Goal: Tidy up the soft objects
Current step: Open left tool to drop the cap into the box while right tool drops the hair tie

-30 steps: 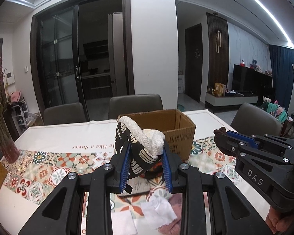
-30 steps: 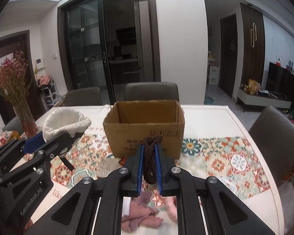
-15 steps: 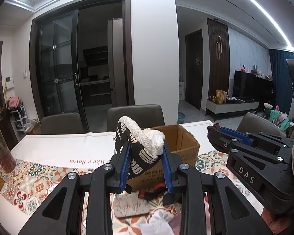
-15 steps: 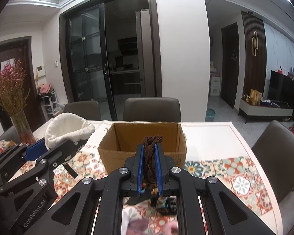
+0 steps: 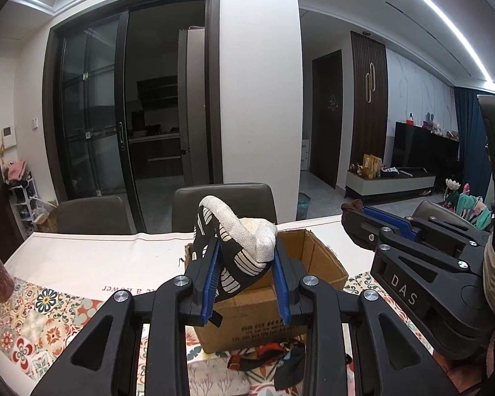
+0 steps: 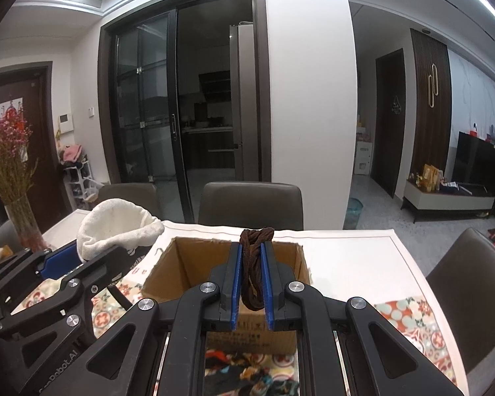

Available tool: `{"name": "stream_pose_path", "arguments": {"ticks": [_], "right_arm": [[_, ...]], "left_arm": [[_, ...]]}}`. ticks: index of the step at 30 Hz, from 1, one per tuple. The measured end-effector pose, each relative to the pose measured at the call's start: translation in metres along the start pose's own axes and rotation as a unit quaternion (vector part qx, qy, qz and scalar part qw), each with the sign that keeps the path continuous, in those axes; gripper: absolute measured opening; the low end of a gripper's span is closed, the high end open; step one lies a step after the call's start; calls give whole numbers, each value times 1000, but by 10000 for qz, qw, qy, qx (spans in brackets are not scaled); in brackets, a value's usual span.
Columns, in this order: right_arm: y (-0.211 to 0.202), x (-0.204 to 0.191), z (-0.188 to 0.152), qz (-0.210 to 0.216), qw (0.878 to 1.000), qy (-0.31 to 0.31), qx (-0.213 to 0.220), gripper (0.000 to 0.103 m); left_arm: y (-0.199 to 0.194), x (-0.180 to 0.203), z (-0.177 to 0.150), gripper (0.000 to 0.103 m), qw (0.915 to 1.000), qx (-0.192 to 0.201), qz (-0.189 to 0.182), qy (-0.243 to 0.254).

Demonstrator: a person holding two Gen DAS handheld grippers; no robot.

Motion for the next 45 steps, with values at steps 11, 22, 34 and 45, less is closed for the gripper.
{"name": "stream_pose_path", "arguments": {"ticks": [11,22,34,45], "right_arm": [[57,5,9,68,9994,-32,-342,13],[113,9,3,79,9955,-78,-942,13],[144,18,-14,214,9878,81,-1543,30],[140,18,-15,252,9875,126,-1550,53]], "left_arm": [[46,-9,5,30,9997,-178,-8,168],[94,-14,-1,30,9969,-728,-195,231],[118,-12,-12,40,9929,-1144,-241,232],[111,-17,-9,52,9941,-1048,-44,286]]}}
Point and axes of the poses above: each gripper's, at about its wrist camera, not at the fingertips, and y roughly the way its jaws point, x to its right, z to its top, the point moved 3 cm from there along y, roughly the way its jaws point, and after that the axes turned 3 degrees about y, right-handed, at the moved point
